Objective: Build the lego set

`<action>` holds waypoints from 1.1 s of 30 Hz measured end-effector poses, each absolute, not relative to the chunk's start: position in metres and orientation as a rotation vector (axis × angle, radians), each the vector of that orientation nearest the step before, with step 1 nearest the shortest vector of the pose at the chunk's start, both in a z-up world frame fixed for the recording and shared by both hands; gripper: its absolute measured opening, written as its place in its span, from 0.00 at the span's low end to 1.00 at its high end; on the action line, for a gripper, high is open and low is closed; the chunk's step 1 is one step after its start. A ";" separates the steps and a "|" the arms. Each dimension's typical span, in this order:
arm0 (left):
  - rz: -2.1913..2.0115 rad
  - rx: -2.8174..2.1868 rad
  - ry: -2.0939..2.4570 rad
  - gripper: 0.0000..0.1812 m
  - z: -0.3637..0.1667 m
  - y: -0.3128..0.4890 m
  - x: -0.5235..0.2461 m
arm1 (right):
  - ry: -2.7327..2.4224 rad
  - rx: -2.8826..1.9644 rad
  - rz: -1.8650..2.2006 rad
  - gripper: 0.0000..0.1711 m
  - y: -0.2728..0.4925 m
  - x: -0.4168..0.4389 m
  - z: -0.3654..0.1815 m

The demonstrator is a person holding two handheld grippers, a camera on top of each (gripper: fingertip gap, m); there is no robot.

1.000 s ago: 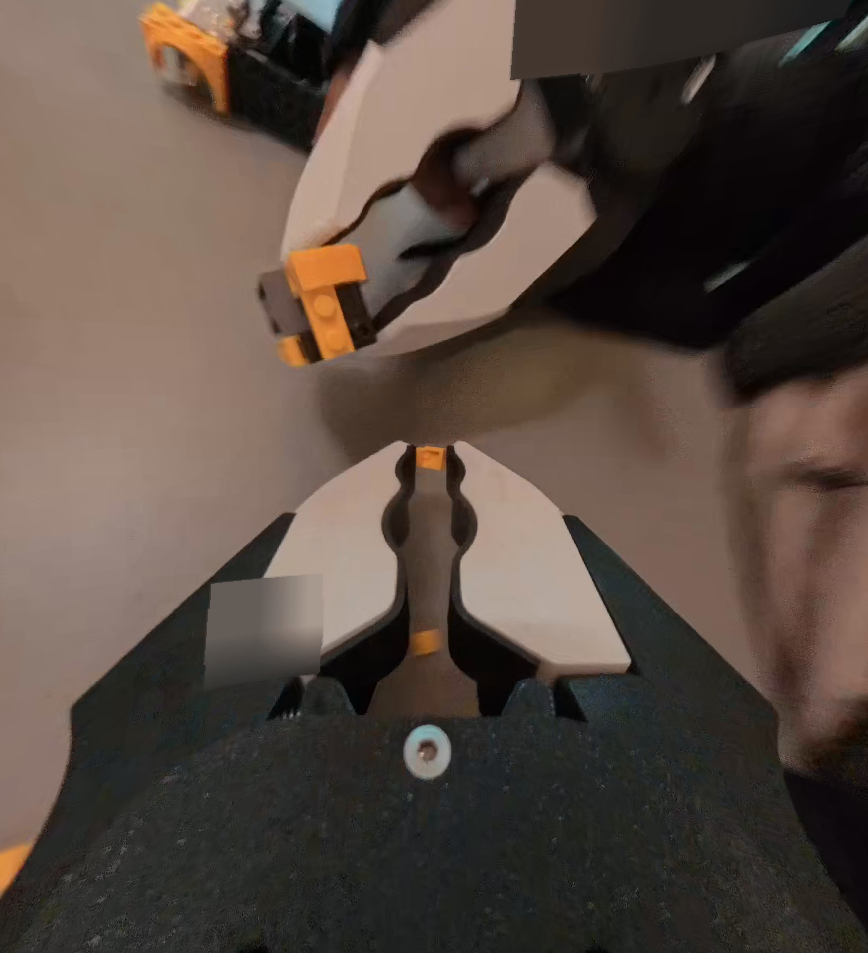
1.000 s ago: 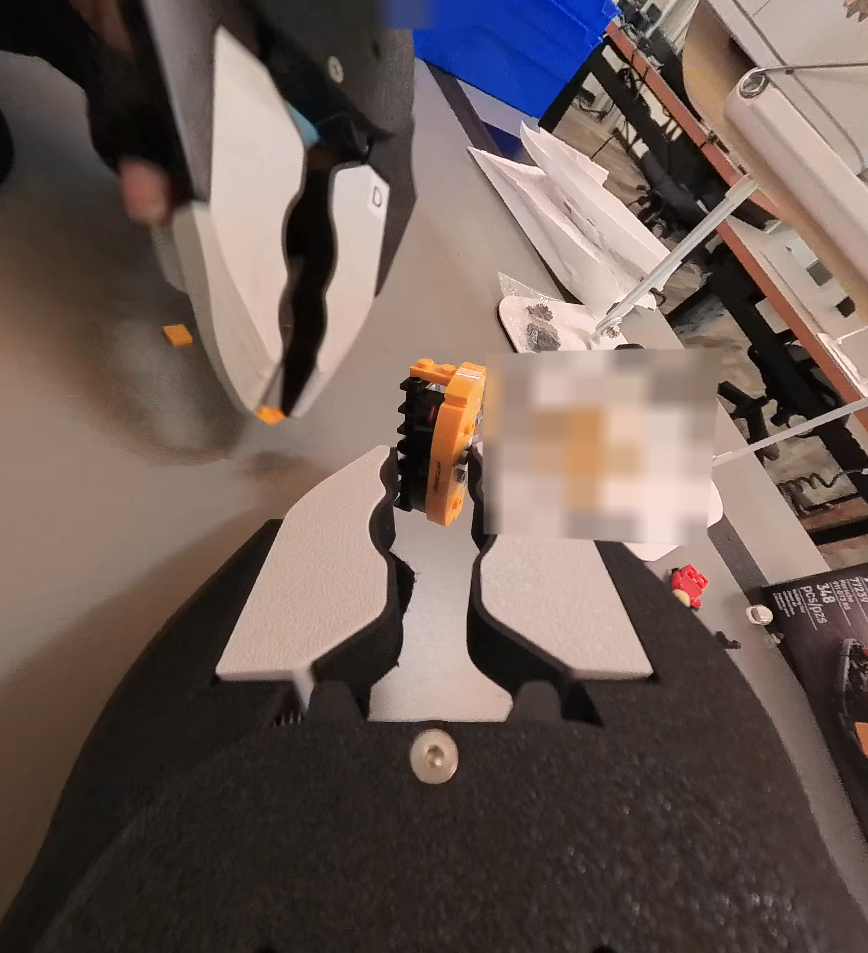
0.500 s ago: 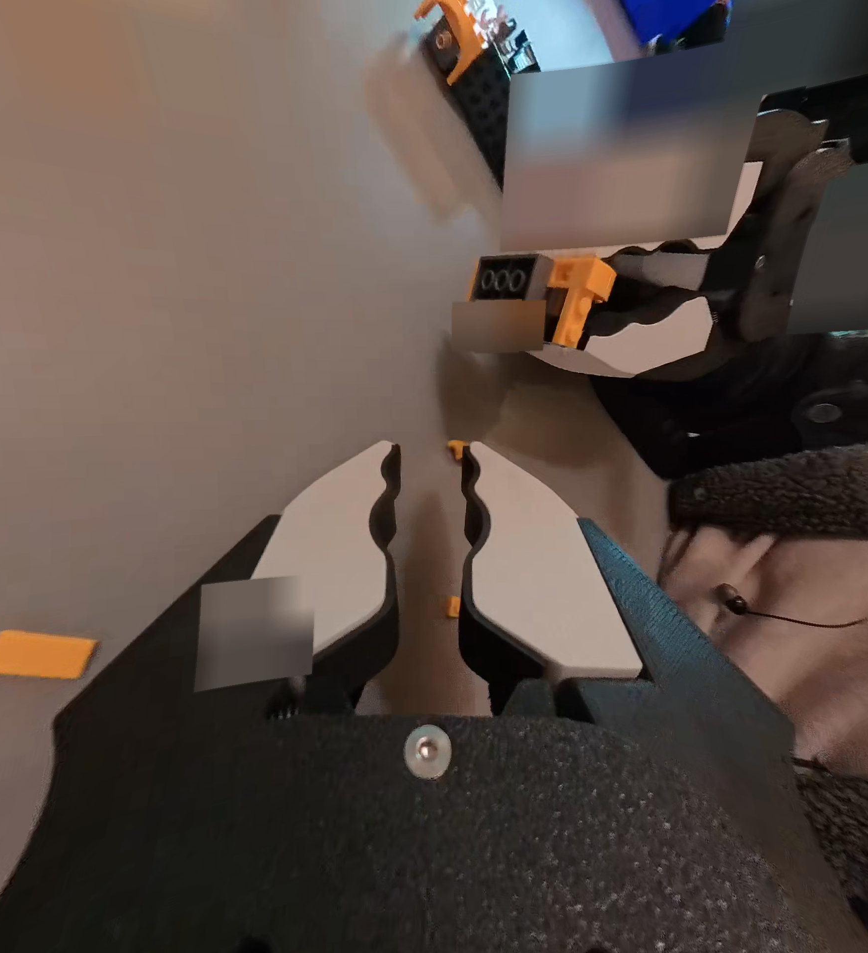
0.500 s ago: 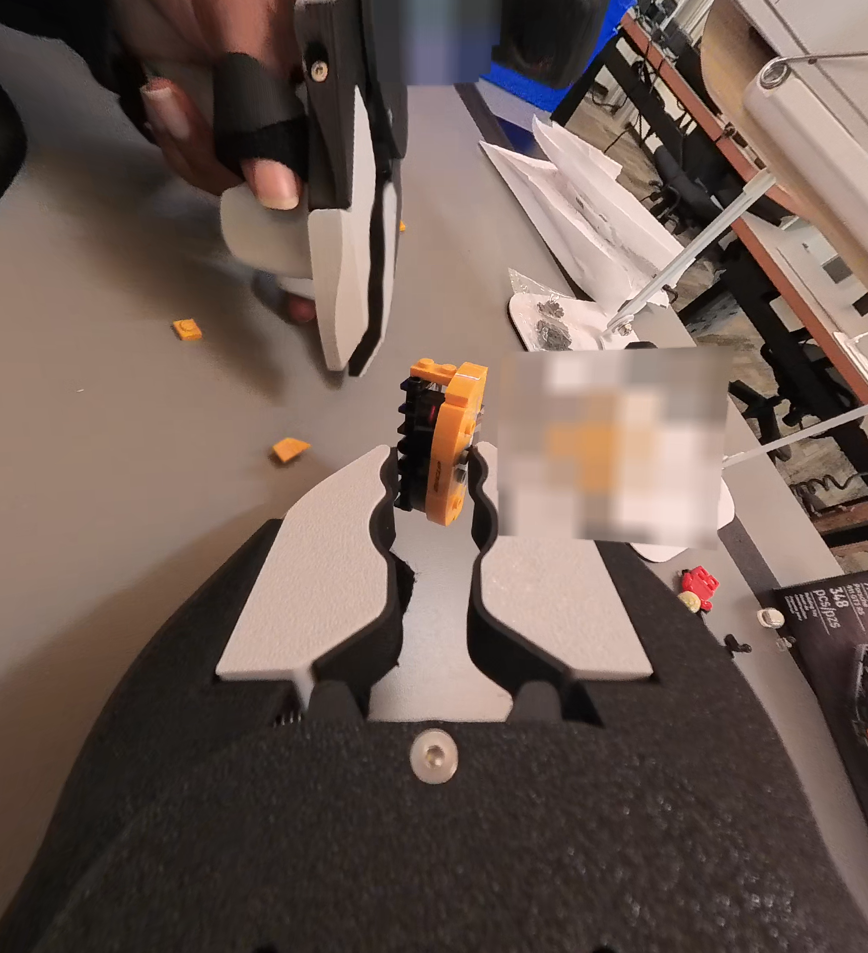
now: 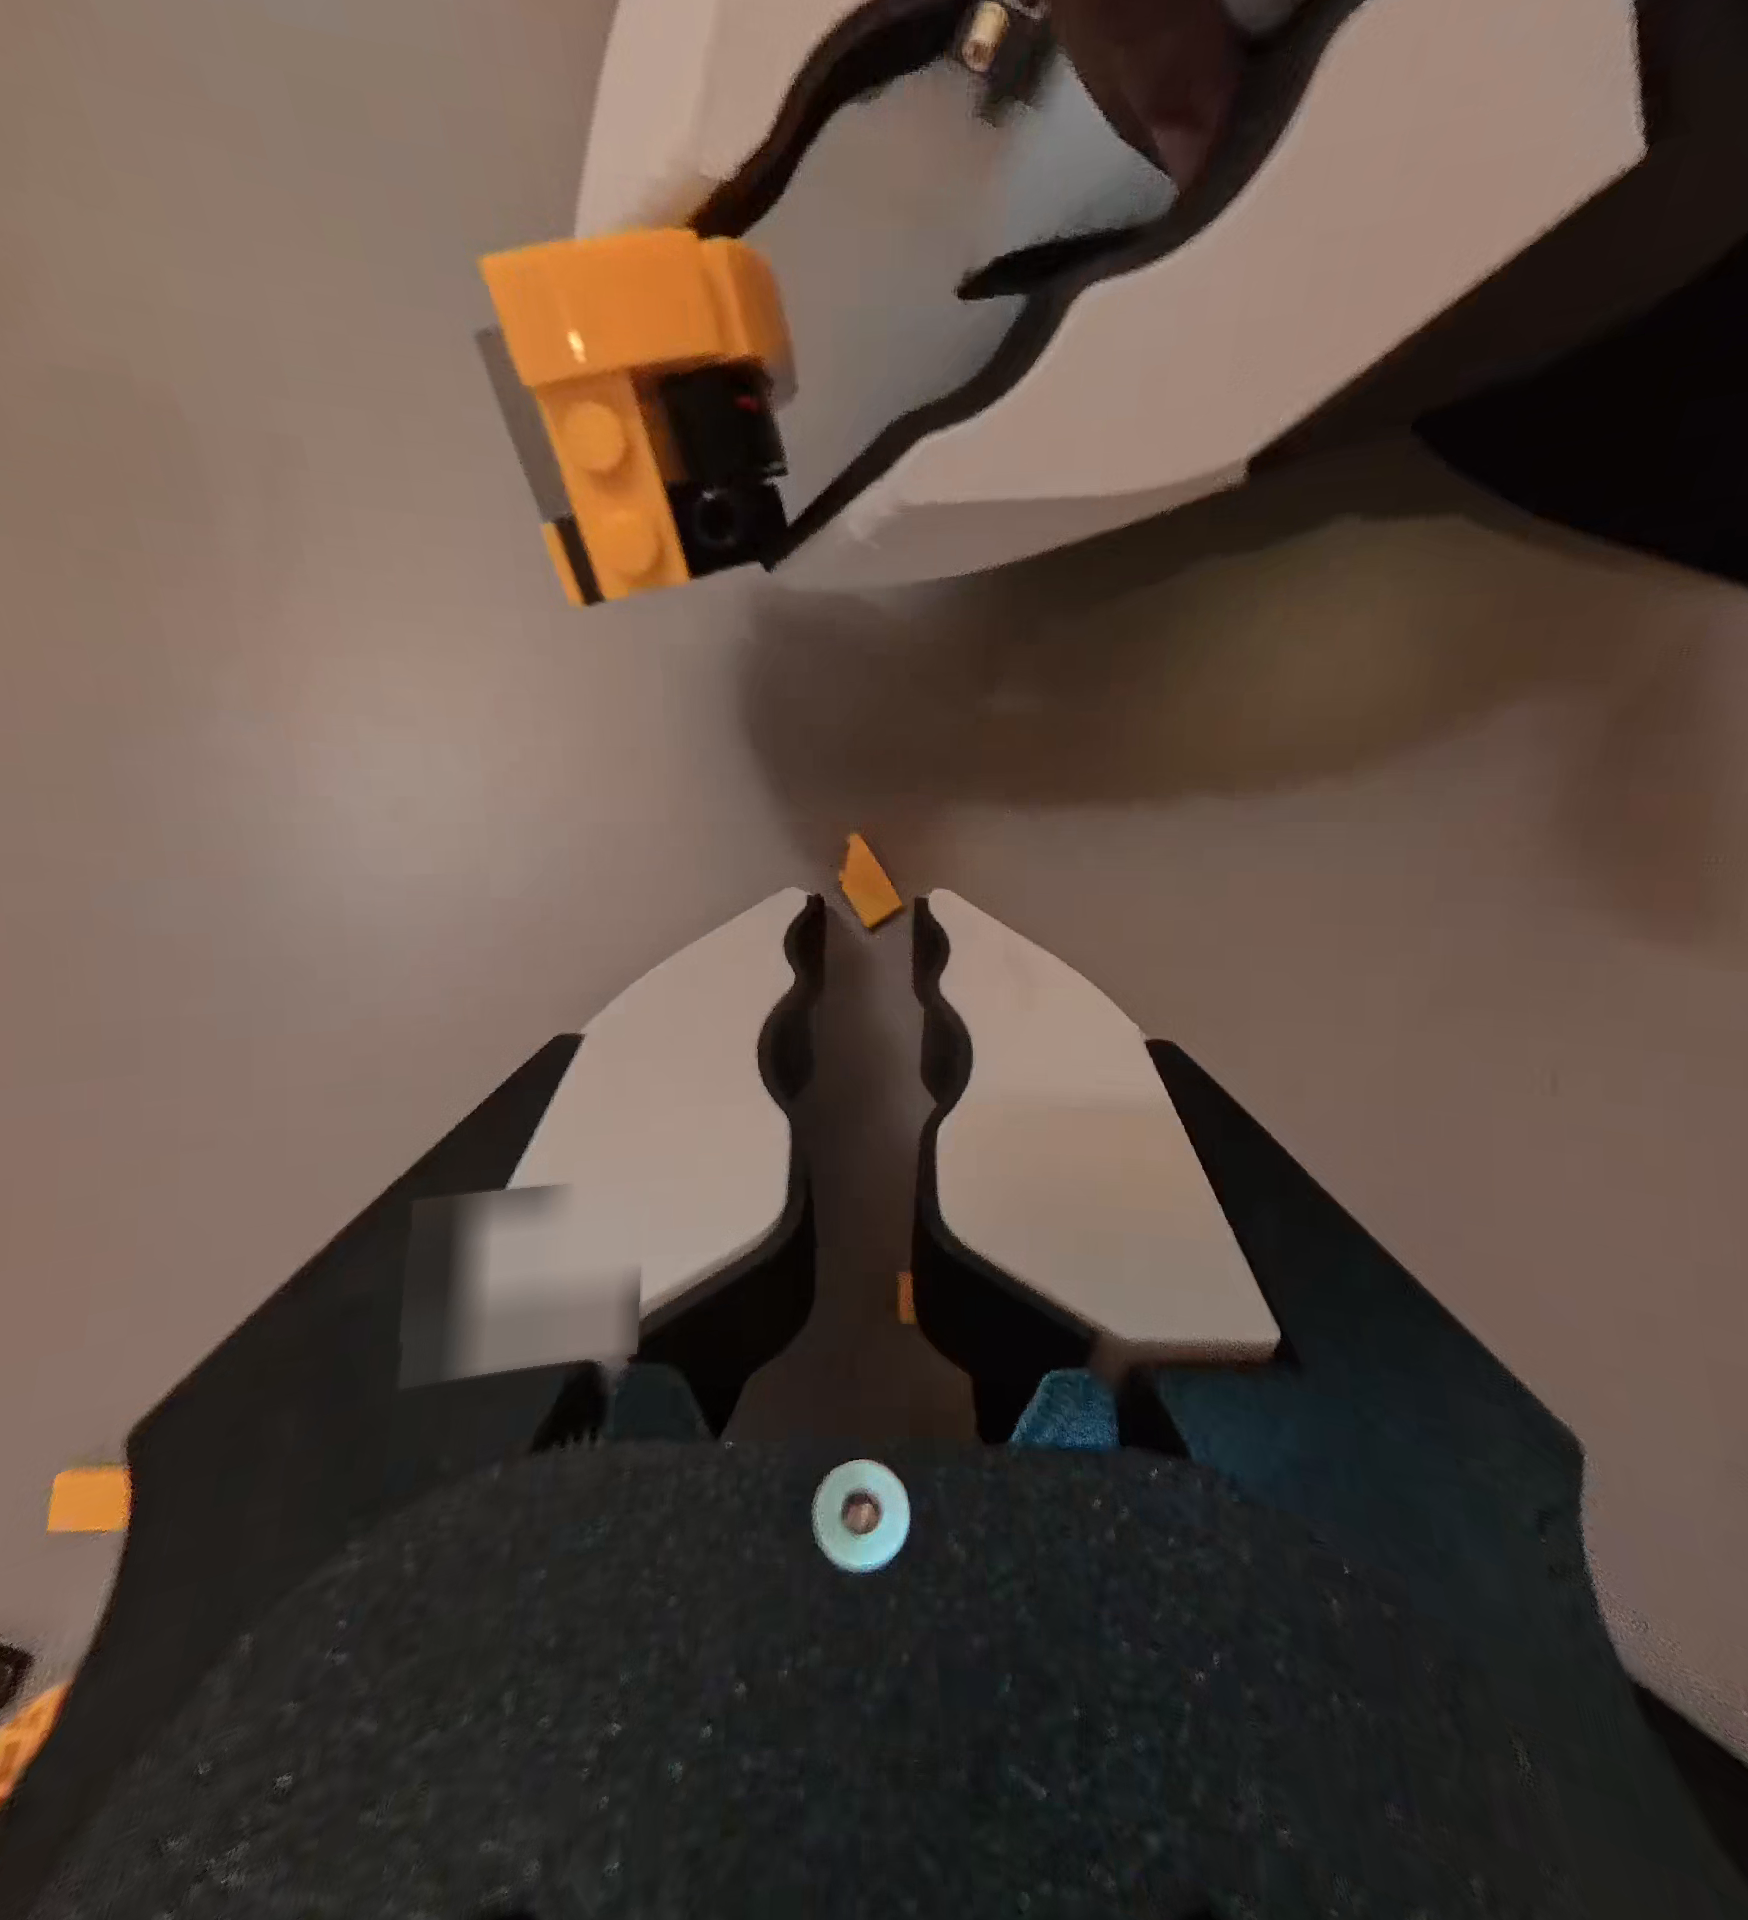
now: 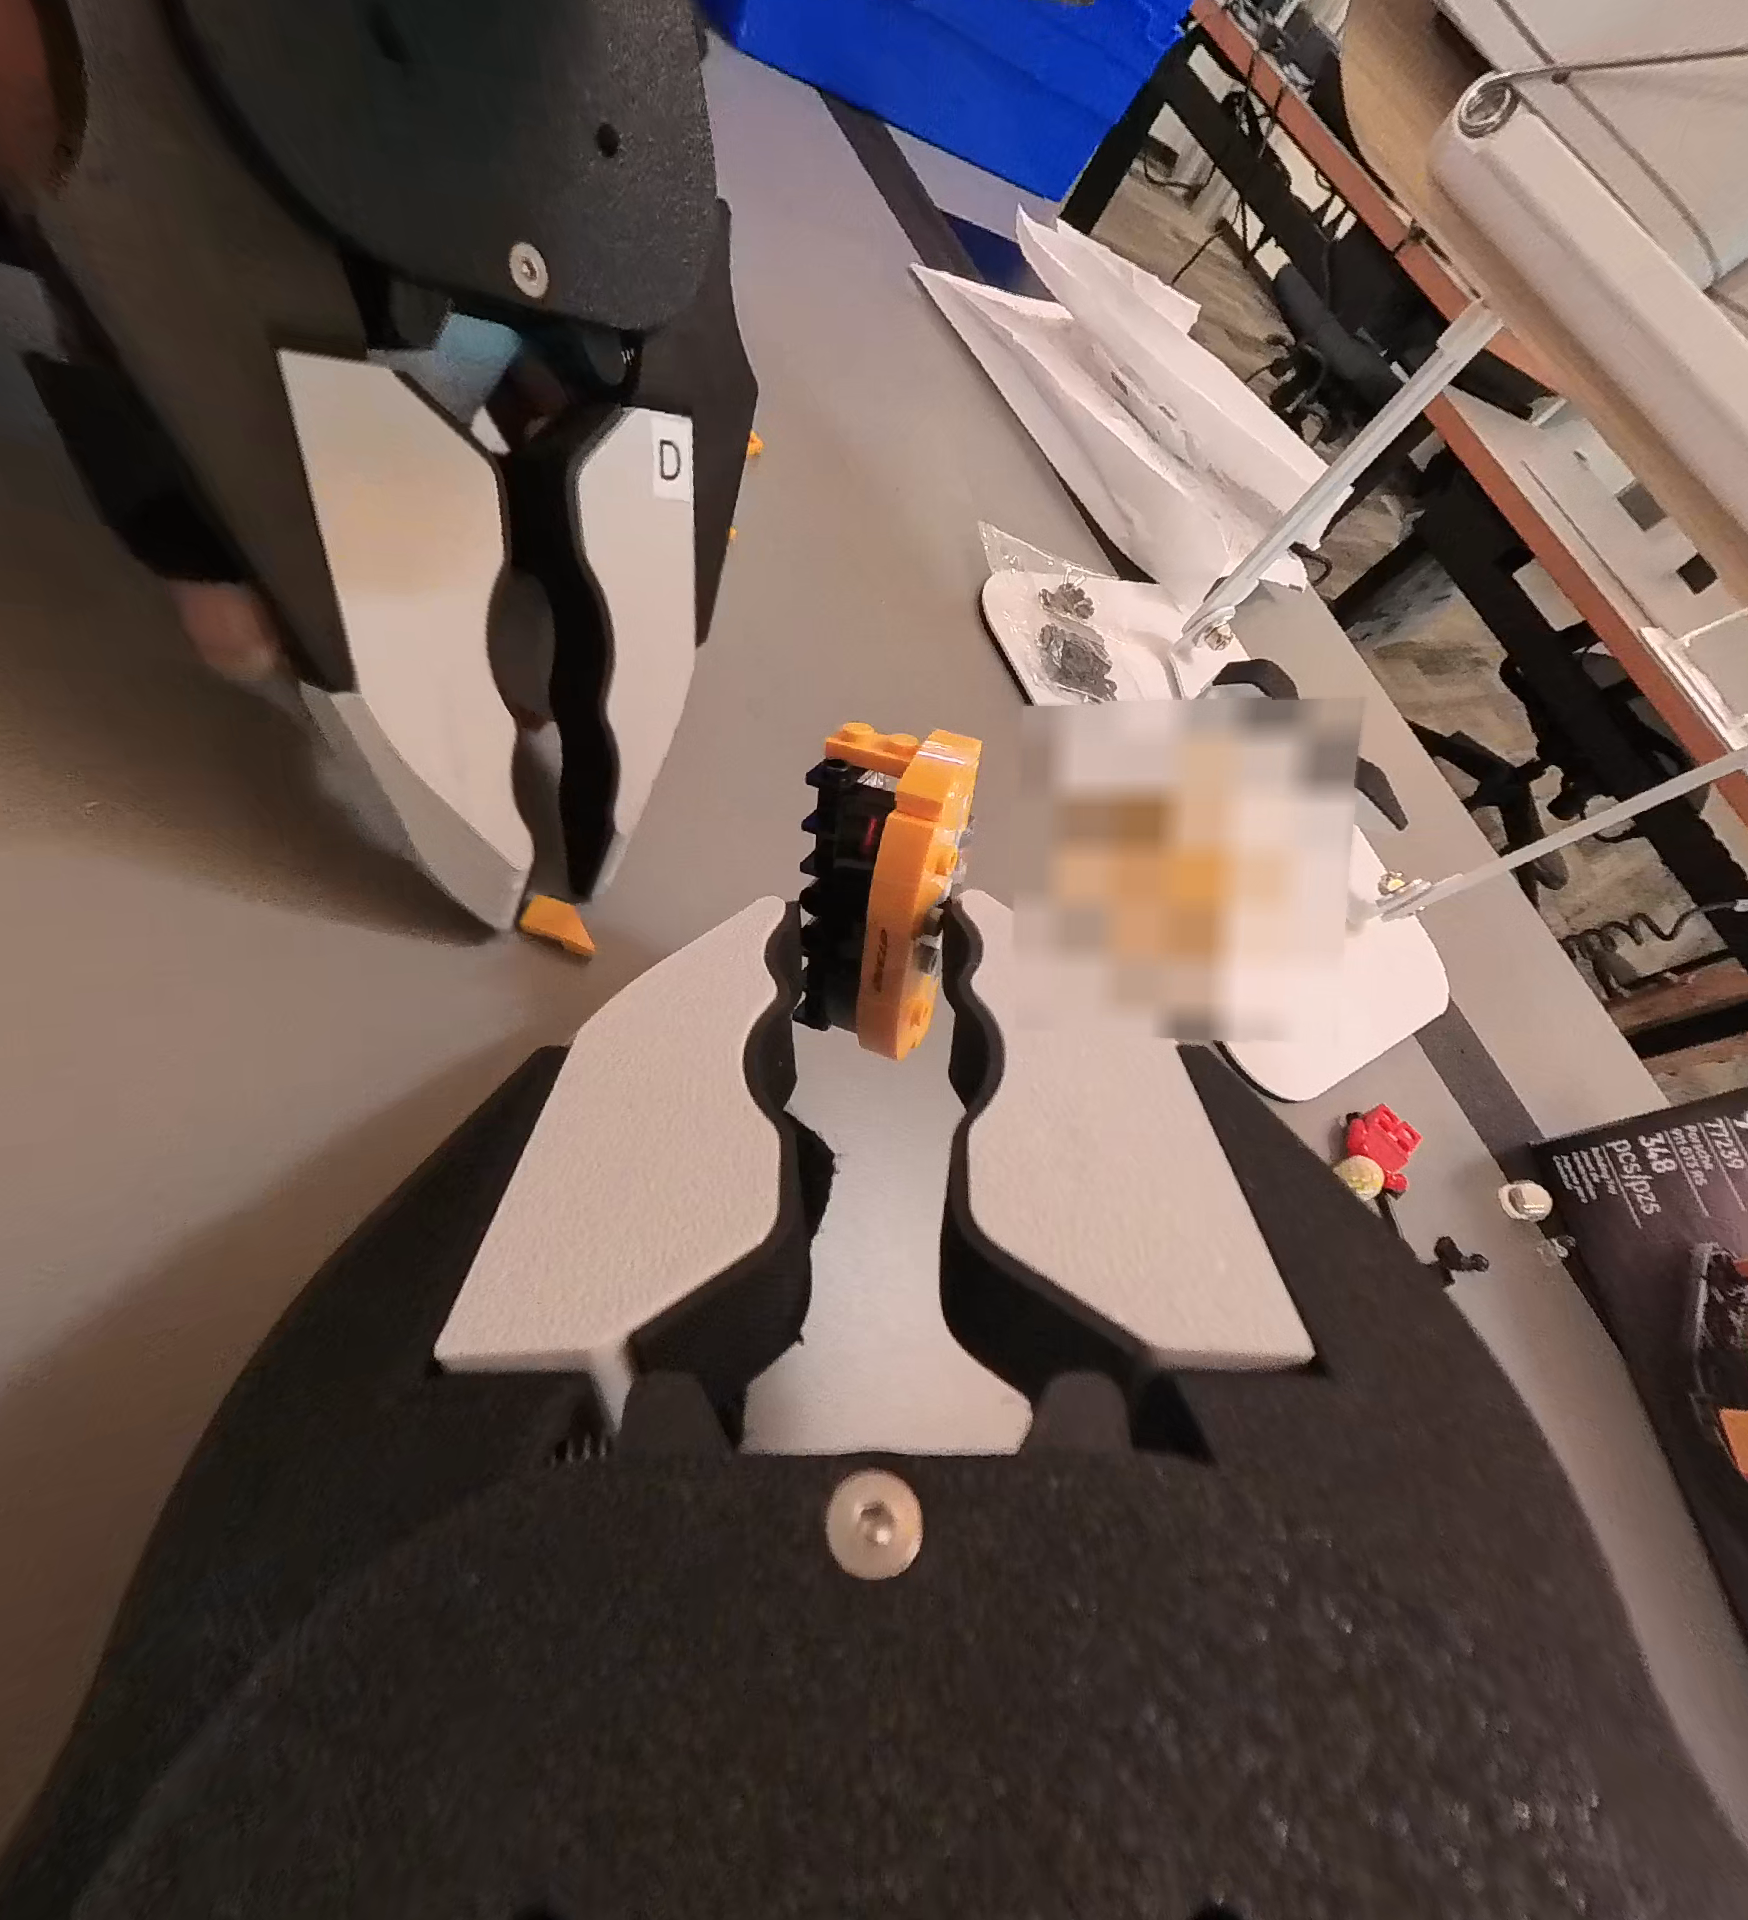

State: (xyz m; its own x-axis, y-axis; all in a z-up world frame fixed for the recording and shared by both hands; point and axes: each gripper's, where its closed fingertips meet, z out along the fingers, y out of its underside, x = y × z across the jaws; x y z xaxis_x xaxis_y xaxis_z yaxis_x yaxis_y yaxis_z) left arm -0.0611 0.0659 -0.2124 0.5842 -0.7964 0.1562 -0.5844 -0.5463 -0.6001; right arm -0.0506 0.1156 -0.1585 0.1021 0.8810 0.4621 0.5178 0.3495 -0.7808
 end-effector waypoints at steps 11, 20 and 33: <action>-0.444 -2.256 1.284 0.04 -0.213 0.062 -0.065 | -1.566 -1.305 0.440 0.15 0.114 -0.051 -0.160; -0.437 -2.210 1.418 0.09 -0.204 0.048 -0.084 | -1.629 -1.295 0.451 0.15 0.107 -0.053 -0.169; -0.328 -2.333 1.223 0.10 -0.212 0.039 -0.090 | -1.642 -1.292 0.449 0.15 0.106 -0.054 -0.170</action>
